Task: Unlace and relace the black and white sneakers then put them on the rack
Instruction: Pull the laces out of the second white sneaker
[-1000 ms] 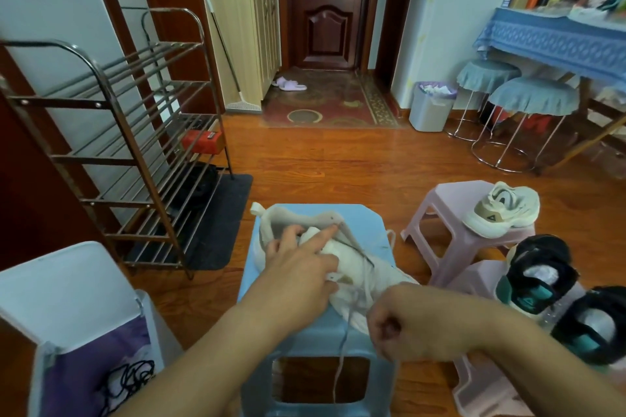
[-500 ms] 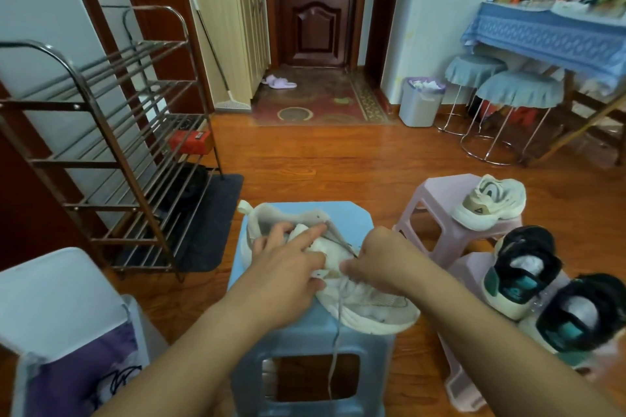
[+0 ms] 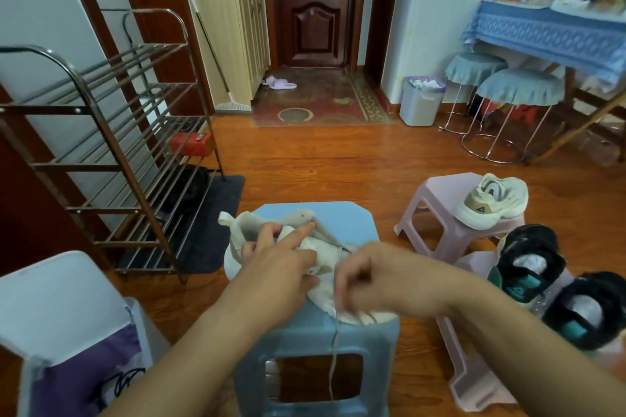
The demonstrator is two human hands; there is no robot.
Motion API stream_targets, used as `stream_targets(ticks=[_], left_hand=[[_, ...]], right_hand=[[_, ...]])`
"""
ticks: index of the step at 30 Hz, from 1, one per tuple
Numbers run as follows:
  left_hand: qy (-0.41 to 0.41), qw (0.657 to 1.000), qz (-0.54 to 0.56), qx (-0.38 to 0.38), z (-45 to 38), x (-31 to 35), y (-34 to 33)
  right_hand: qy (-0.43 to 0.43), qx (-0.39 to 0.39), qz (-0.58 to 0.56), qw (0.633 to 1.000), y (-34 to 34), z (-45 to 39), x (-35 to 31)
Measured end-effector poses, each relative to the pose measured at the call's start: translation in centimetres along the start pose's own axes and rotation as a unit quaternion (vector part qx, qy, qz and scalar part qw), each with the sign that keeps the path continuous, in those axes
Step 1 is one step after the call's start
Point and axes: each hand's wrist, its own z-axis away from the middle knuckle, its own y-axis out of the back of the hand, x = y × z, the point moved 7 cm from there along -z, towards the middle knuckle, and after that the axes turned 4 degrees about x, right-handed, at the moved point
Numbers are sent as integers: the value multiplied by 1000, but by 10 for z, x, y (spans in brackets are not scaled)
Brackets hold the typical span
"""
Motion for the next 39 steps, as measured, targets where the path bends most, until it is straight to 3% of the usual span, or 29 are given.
stream_targets(ticks=[2,3,5,7,9,10,15,18,20,21,22,24,25,26,27,29,31,32,36,39], left_hand=[[-1,1000,-2,8,-1,1,0],[-3,1000,-5,9,-1,1,1],[-4,1000,-4,9,2,0,1],[-5,1000,-3,10,3,-1,1],[-3,1000,-3,13,4,-1,0],[-2,1000,-3,12,3,0,-1],[-6,1000,-3,8,3,2,0],[-5,1000,0,8,3,2,0],[-6,1000,1,7,3,1,0],[-6,1000,1,8,3,1,0],[-6,1000,-1,11,3,0,0],[-7,1000,-5,14,4,1,0],[-8,1000,-5,15,5,1,1],[-10,1000,-3,16,5,1,1],[-12,1000,0,17,5,1,2],[-13,1000,2,18,6,-1,2],[-12,1000,-1,16,5,-2,-1],[-12,1000,0,16,5,-1,-1],[-11,1000,-3,9,4,0,0],[-11,1000,-8,6,3,0,0]], right_hand=[[0,-218,103,970,-27,35,-7],[-20,-252,142,957,-31,46,-2],[-59,-163,163,971,-20,37,6],[-109,75,104,986,12,12,18],[-147,278,89,945,39,-10,31],[-165,310,128,927,41,-20,35],[-217,316,239,892,34,-46,60],[-223,306,139,915,34,-44,59],[-203,244,-20,948,25,-31,46],[-164,164,-50,971,15,-23,30],[-117,47,-20,992,2,-12,13],[-48,-179,92,978,-27,16,-9],[-37,-230,141,962,-32,26,-7],[-45,-229,159,959,-32,27,-2],[-49,-191,161,967,-28,21,3],[-114,22,117,986,0,-3,21],[-182,262,111,941,34,-18,39],[-195,302,156,920,40,-25,41],[-206,292,251,900,33,-48,56],[-215,287,158,920,32,-41,55]])
